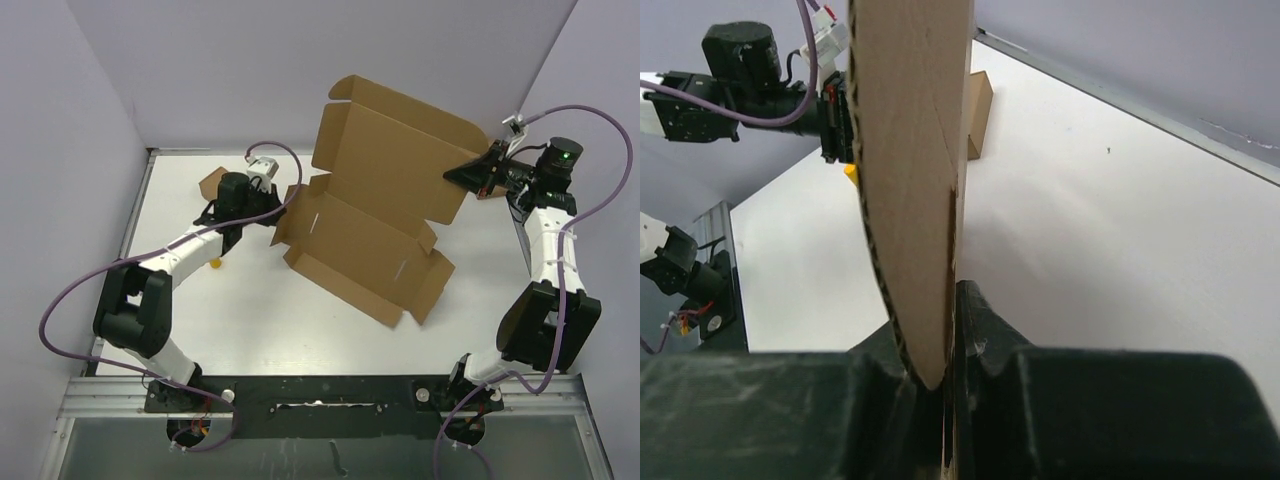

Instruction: Fold the paper box

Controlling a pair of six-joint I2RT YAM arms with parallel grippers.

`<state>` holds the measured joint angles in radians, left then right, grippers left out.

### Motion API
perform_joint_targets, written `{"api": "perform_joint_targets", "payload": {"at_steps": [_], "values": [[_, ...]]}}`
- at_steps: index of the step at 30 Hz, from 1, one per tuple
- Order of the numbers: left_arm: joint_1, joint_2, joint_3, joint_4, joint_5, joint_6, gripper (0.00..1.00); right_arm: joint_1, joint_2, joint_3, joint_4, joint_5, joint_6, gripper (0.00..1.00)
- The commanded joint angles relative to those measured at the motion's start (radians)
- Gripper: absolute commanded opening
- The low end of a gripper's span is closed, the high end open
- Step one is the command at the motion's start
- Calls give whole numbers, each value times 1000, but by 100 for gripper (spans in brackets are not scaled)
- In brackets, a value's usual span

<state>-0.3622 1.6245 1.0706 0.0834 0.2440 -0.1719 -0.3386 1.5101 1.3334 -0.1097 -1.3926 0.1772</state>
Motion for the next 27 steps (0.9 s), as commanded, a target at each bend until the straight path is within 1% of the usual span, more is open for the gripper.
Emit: {"api": "perform_joint_targets", "payload": {"at_steps": [1, 3, 5, 7, 10, 13, 14, 17, 18, 19, 21, 23, 24, 26, 27], "values": [[10, -64, -73, 139, 31, 8, 6, 6, -3, 64, 37, -33, 63, 0], [16, -87, -109, 174, 42, -3, 6, 7, 7, 63, 81, -44, 128, 0], [23, -114, -128, 187, 52, -28, 10, 8, 14, 56, 145, -62, 198, 0], [36, -154, -144, 184, 56, -70, 22, 8, 10, 54, 153, -62, 201, 0], [56, -243, -179, 179, 37, -163, 39, 7, 6, 71, 98, -44, 161, 0], [62, -350, -210, 157, -6, -269, 51, 10, -1, 67, 95, -16, 177, 0], [60, -379, -221, 159, -11, -315, 53, 12, -2, 62, 106, -12, 192, 0], [35, -440, -261, 207, -7, -511, 55, 21, -6, 29, 219, -5, 319, 0], [15, -444, -272, 234, -12, -580, 55, 25, -7, 15, 282, -2, 387, 0], [-23, -441, -277, 248, -29, -645, 55, 26, -4, -3, 380, 1, 489, 0], [-92, -417, -271, 264, -91, -794, 56, 25, 3, -42, 535, 5, 649, 0], [-156, -374, -263, 308, -118, -899, 56, 25, 8, -62, 653, 8, 779, 0], [-184, -346, -255, 333, -136, -966, 56, 25, 12, -71, 694, 10, 830, 0], [-232, -295, -244, 412, -158, -1048, 58, 26, 12, -85, 745, 15, 896, 0], [-256, -271, -235, 445, -178, -1086, 61, 26, 10, -93, 764, 19, 921, 0]]}}
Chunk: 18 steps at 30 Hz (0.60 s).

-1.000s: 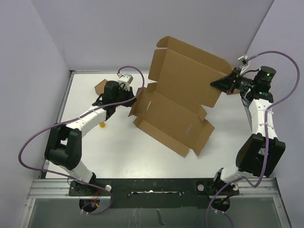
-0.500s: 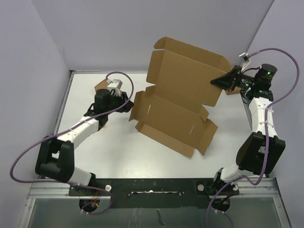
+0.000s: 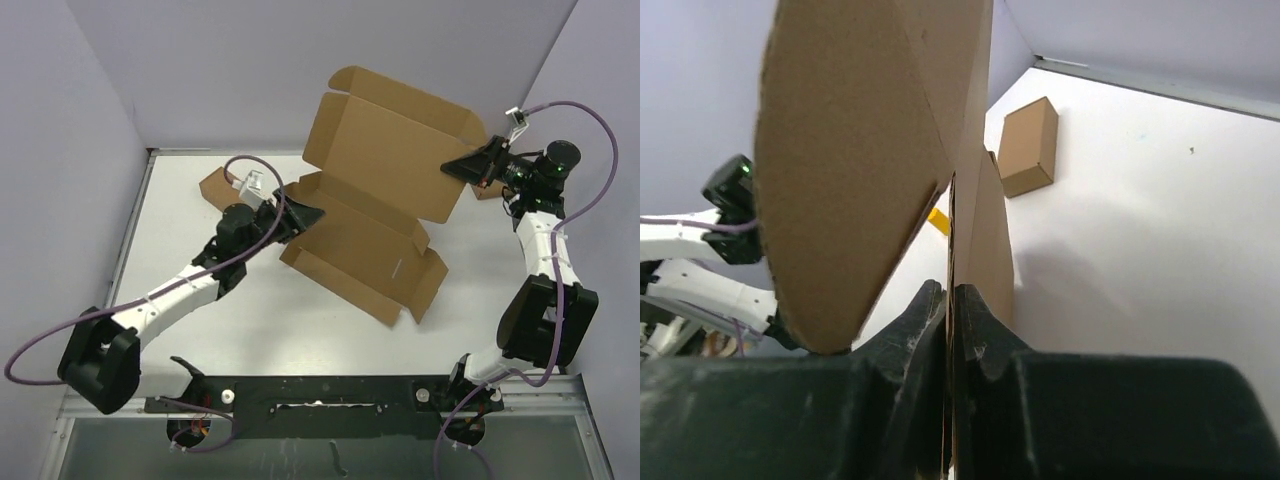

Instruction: Fold the paper box

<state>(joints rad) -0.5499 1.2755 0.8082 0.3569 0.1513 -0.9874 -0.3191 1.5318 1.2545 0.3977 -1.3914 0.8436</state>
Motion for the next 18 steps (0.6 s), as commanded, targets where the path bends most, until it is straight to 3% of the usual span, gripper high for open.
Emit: {"api": "perform_joint_targets", "payload": {"at_steps": [1, 11, 18], "values": [[-90, 101, 40, 198, -105, -285, 64, 7, -14, -21, 272, 21, 273, 0], [-151, 330, 178, 354, -155, -357, 74, 34, -56, -91, 283, 41, 330, 0], [-161, 419, 257, 365, -159, -358, 75, 62, -68, -118, 287, 46, 353, 0]]}}
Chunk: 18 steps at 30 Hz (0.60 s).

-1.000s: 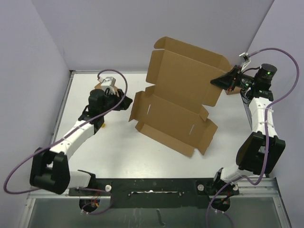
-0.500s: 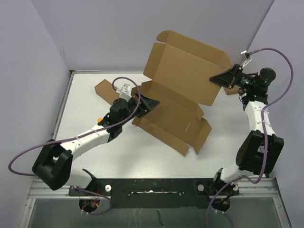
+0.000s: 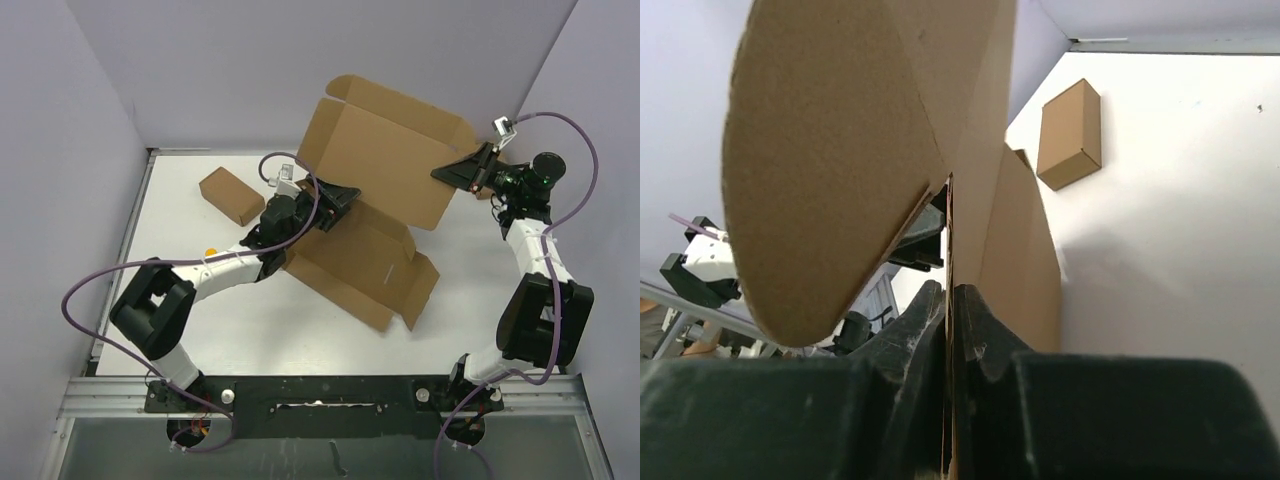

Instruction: Fold the paper box

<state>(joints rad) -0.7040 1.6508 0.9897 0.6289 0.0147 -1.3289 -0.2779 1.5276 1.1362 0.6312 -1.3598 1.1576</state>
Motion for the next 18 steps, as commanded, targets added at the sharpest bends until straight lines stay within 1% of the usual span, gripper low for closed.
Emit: {"api": "perform_joint_targets", "payload": {"at_steps": [1, 6, 11, 14, 18], "values": [[-8, 51, 83, 90, -25, -19, 75, 24, -65, 0, 54, 15, 44, 0], [-12, 75, 113, 103, -33, -27, 75, 42, -64, -3, 105, 12, 123, 0], [-12, 65, 115, 141, -25, -39, 75, 42, -44, 26, 234, 5, 261, 0], [-15, 34, 104, 126, -20, -56, 75, 25, -30, 79, 248, 10, 279, 0], [-27, -32, 79, 56, -35, -72, 76, 8, -5, 136, 271, 21, 305, 0]]}}
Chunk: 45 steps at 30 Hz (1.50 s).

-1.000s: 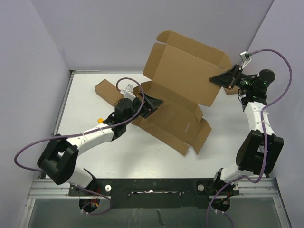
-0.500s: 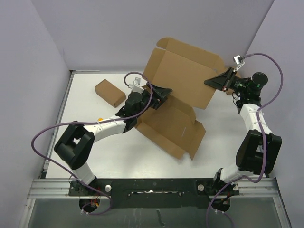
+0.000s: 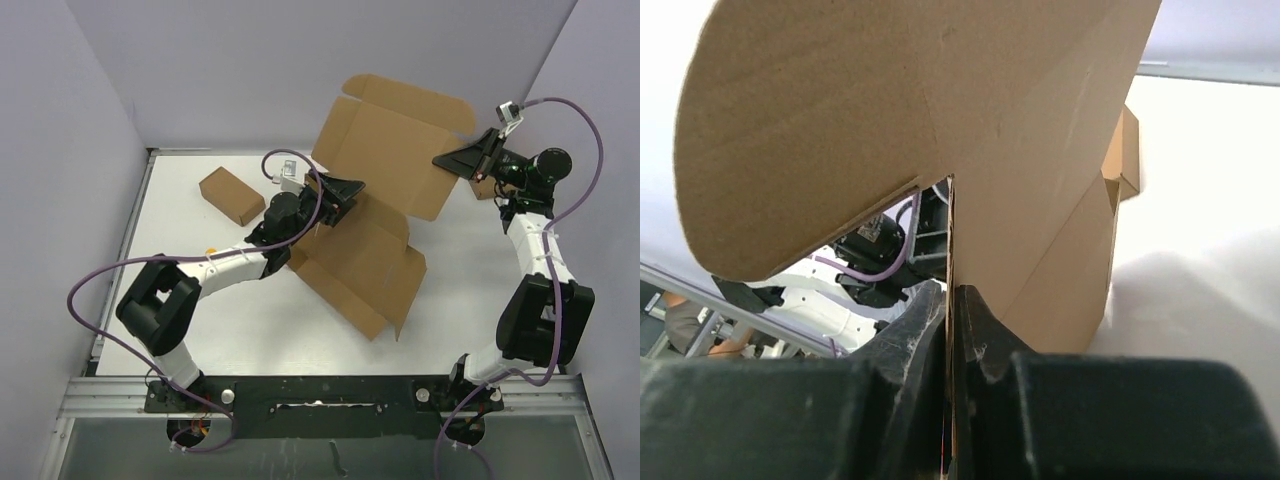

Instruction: Fold the paper box

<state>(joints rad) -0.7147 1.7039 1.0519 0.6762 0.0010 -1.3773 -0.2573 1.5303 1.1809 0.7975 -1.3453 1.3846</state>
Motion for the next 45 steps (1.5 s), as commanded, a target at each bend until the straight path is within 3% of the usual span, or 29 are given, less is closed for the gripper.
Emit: {"api": "perform_joint_targets", "payload": {"at_steps": [1, 6, 9, 13, 26, 31, 38, 41, 45], "values": [[-19, -98, 10, -11, -29, -29, 76, -11, -5, 96, 114, 10, 88, 0], [-31, -145, 4, -153, -72, -83, 92, 3, -20, 88, 101, 3, 52, 0], [-32, -131, -18, -101, -83, -96, 98, 14, -45, 52, 15, -17, -43, 0], [-37, -106, -24, -49, -85, -90, 98, 22, -81, -17, -101, -27, -159, 0], [-46, -80, -42, 14, -96, -77, 96, 94, -119, -108, -159, -23, -132, 0], [-46, -79, -38, 36, -95, -73, 87, 109, -123, -120, -215, -18, -147, 0], [-48, -98, -56, 58, -107, -80, 65, 103, -129, -107, -463, -23, -337, 0], [-51, -106, -65, 64, -118, -84, 48, 99, -130, -99, -520, -19, -375, 0], [-57, -106, -71, 83, -122, -89, 34, 87, -126, -93, -513, -14, -377, 0]]}}
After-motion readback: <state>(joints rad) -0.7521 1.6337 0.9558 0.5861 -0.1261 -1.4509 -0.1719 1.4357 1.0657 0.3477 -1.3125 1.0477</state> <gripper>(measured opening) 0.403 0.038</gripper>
